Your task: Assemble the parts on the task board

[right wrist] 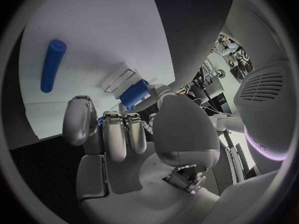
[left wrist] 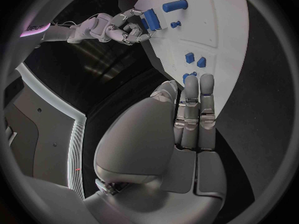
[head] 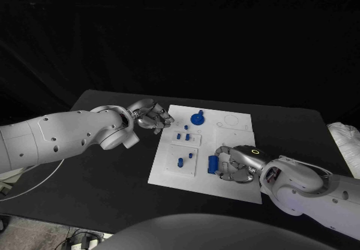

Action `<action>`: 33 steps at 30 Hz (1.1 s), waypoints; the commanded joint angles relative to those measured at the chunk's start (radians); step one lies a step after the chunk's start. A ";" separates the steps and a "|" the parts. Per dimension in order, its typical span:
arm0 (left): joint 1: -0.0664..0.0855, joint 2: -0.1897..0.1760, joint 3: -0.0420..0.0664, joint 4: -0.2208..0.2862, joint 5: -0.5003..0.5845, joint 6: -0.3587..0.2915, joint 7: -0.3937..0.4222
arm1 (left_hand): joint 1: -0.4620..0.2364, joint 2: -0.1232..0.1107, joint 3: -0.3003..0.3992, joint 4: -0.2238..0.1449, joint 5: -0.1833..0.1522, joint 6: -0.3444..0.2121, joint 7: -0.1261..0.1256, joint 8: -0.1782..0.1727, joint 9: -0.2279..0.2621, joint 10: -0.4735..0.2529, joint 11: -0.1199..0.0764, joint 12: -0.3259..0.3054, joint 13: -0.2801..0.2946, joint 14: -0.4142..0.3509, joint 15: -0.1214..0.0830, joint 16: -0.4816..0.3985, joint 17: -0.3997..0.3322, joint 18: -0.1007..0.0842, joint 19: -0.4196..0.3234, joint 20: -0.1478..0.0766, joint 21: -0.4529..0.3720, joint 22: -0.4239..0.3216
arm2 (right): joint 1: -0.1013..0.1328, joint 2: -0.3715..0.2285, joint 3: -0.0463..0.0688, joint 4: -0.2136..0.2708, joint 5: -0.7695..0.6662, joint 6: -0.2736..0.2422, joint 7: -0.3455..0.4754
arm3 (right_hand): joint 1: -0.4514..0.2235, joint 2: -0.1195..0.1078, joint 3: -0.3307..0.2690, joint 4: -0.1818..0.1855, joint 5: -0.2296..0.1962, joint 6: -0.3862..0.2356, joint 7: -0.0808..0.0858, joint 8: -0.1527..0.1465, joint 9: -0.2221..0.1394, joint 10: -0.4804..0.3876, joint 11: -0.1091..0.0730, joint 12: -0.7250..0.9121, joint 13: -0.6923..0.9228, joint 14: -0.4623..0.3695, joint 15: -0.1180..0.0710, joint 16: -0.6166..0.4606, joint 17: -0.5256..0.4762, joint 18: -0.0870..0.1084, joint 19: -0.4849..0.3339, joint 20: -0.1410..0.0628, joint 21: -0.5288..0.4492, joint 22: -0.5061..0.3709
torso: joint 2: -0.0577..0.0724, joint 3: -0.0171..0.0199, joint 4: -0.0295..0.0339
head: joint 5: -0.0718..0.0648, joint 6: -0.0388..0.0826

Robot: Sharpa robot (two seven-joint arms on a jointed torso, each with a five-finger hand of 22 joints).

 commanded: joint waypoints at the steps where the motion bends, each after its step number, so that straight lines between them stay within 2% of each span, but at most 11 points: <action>1: -0.001 0.001 0.001 0.002 0.000 0.016 -0.001 | -0.005 0.006 0.007 0.000 0.004 0.001 0.005 0.004 0.000 0.004 0.001 -0.005 -0.002 -0.006 0.004 0.006 -0.002 0.005 -0.006 -0.003 -0.004 0.026 | -0.003 0.000 -0.002 0.002 -0.014 0.035 -0.006 | -0.020 -0.011 -0.013 0.001 -0.046 -0.061 0.007 -0.053 -0.044 0.108 0.009 -0.001 0.263 0.076 0.010 -0.005 0.206 0.012 -0.005 0.004 -0.005 0.156 | 0.000 0.0003 0.0003 | -0.001 0.000; 4: -0.001 0.002 0.001 0.001 0.000 0.017 -0.002 | -0.005 0.006 0.007 0.000 0.004 0.001 0.005 0.004 0.000 0.004 0.001 -0.005 -0.002 -0.006 0.004 0.006 -0.002 0.005 -0.006 -0.003 -0.004 0.026 | -0.003 0.000 -0.002 0.002 -0.014 0.035 -0.003 | -0.024 -0.013 -0.029 0.003 -0.093 -0.153 0.010 -0.169 -0.150 0.108 0.010 -0.001 0.263 0.076 0.012 -0.006 0.204 0.012 -0.007 0.006 -0.008 0.156 | 0.000 0.0003 0.0000 | 0.000 0.000; 7: -0.001 0.001 0.001 0.002 0.000 0.017 -0.004 | -0.005 0.006 0.007 0.000 0.004 0.001 0.005 0.004 0.000 0.004 0.001 -0.005 -0.002 -0.006 0.004 0.006 -0.002 0.005 -0.006 -0.003 -0.004 0.026 | -0.004 -0.001 -0.002 0.003 -0.015 0.034 -0.002 | -0.027 -0.016 -0.055 0.006 -0.181 -0.189 0.013 -0.216 -0.199 0.108 0.013 -0.001 0.263 0.074 0.014 -0.007 0.201 0.012 -0.008 0.008 -0.010 0.155 | 0.000 0.0003 0.0005 | 0.000 0.000; 10: -0.001 0.001 0.001 0.002 0.000 0.018 -0.006 | -0.008 0.007 0.007 0.000 0.004 0.001 0.005 0.004 0.000 0.005 0.001 -0.005 -0.001 -0.006 0.004 0.007 -0.002 0.005 -0.006 -0.002 -0.004 0.026 | -0.004 -0.003 -0.002 0.004 -0.015 0.027 0.000 | -0.028 -0.018 -0.084 0.008 -0.263 -0.195 0.016 -0.231 -0.224 0.108 0.015 -0.001 0.263 0.074 0.016 -0.007 0.201 0.012 -0.007 0.010 -0.009 0.156 | 0.000 0.0001 0.0002 | 0.002 0.000; 18: -0.001 -0.001 0.001 0.002 0.000 0.019 -0.008 | -0.008 0.007 0.008 0.000 0.004 0.001 0.005 0.004 0.000 0.006 0.002 -0.005 -0.001 -0.006 0.005 0.007 -0.002 0.004 -0.006 -0.002 -0.003 0.026 | -0.004 -0.015 -0.002 0.010 -0.015 -0.044 0.020 | -0.045 -0.027 -0.120 0.012 -0.375 -0.132 0.019 -0.183 -0.227 0.108 0.018 -0.001 0.263 0.079 0.018 -0.002 0.210 0.010 0.002 0.013 0.002 0.159 | 0.000 0.0001 0.0001 | 0.004 0.000; 22: -0.001 -0.001 0.001 0.003 0.000 0.016 -0.004 | -0.008 0.008 0.008 0.000 0.004 0.001 0.005 0.004 0.000 0.006 0.002 -0.005 -0.001 -0.006 0.005 0.007 -0.002 0.004 -0.006 -0.002 -0.003 0.026 | -0.004 -0.032 -0.002 0.023 0.006 -0.123 0.048 | -0.092 -0.048 -0.145 0.014 -0.511 -0.031 0.013 -0.107 -0.204 0.108 0.015 -0.001 0.263 0.083 0.015 0.002 0.217 0.007 0.012 0.011 0.017 0.164 | -0.001 -0.0003 0.0000 | 0.004 0.000; 24: -0.001 -0.002 0.001 0.003 0.000 0.014 -0.001 | -0.008 0.008 0.008 0.000 0.004 0.001 0.005 0.004 0.000 0.006 0.002 -0.005 -0.001 -0.006 0.005 0.007 -0.002 0.004 -0.006 -0.002 -0.003 0.026 | 0.000 -0.046 -0.001 0.032 0.030 -0.160 0.064 | -0.125 -0.021 -0.139 0.010 -0.543 0.029 0.007 -0.068 -0.192 0.108 0.010 -0.001 0.263 0.087 0.011 0.006 0.225 0.005 0.018 0.009 0.026 0.166 | -0.001 -0.0008 0.0009 | 0.003 0.000; 26: -0.001 -0.002 0.001 0.003 0.001 0.009 0.002 | -0.008 0.008 0.009 -0.001 0.004 0.002 0.005 0.005 0.001 0.007 0.002 -0.005 -0.001 -0.006 0.005 0.007 -0.003 0.004 -0.006 -0.002 -0.003 0.026 | 0.013 -0.063 -0.001 0.042 0.068 -0.197 0.082 | -0.175 0.047 -0.122 0.008 -0.481 0.108 -0.001 -0.028 -0.180 0.108 0.002 -0.001 0.263 0.092 0.007 0.012 0.235 0.003 0.027 0.004 0.041 0.171 | -0.002 -0.0009 0.0024 | 0.001 0.000; 28: -0.001 -0.003 0.001 0.005 0.001 0.004 0.006 | -0.008 0.008 0.009 -0.001 0.005 0.002 0.005 0.005 0.001 0.007 0.002 -0.005 -0.001 -0.006 0.005 0.007 -0.003 0.004 -0.006 -0.002 -0.003 0.026 | 0.041 -0.087 -0.001 0.056 0.126 -0.215 0.087 | -0.177 0.079 -0.108 0.005 -0.376 0.214 -0.016 0.028 -0.158 0.108 -0.006 -0.001 0.263 0.100 -0.001 0.021 0.254 -0.003 0.043 -0.003 0.068 0.178 | 0.000 -0.0005 0.0016 | 0.001 0.000; 31: -0.001 -0.004 0.001 0.008 0.001 0.000 0.008 | -0.008 0.008 0.009 -0.001 0.005 0.002 0.005 0.005 0.001 0.007 0.002 -0.005 -0.001 -0.006 0.005 0.007 -0.003 0.004 -0.006 -0.002 -0.003 0.026 | 0.103 -0.121 -0.001 0.075 0.219 -0.157 0.033 | -0.097 0.065 -0.082 -0.034 -0.245 0.380 -0.050 0.106 -0.117 0.108 -0.021 -0.001 0.263 0.104 -0.012 0.025 0.263 -0.017 0.078 -0.012 0.130 0.197 | 0.000 -0.0006 0.0013 | -0.005 0.000; 33: -0.001 -0.003 0.001 0.010 0.001 -0.001 0.008 | -0.008 0.008 0.009 -0.001 0.005 0.002 0.005 0.005 0.001 0.007 0.002 -0.005 -0.001 -0.006 0.005 0.007 -0.003 0.004 -0.006 -0.002 -0.003 0.026 | 0.159 -0.140 -0.001 0.082 0.264 -0.049 -0.055 | -0.076 0.055 -0.075 -0.035 -0.233 0.473 -0.077 0.115 -0.099 0.108 -0.049 -0.001 0.263 0.104 -0.034 0.025 0.263 -0.021 0.089 -0.033 0.152 0.202 | 0.000 -0.0008 0.0018 | -0.006 0.000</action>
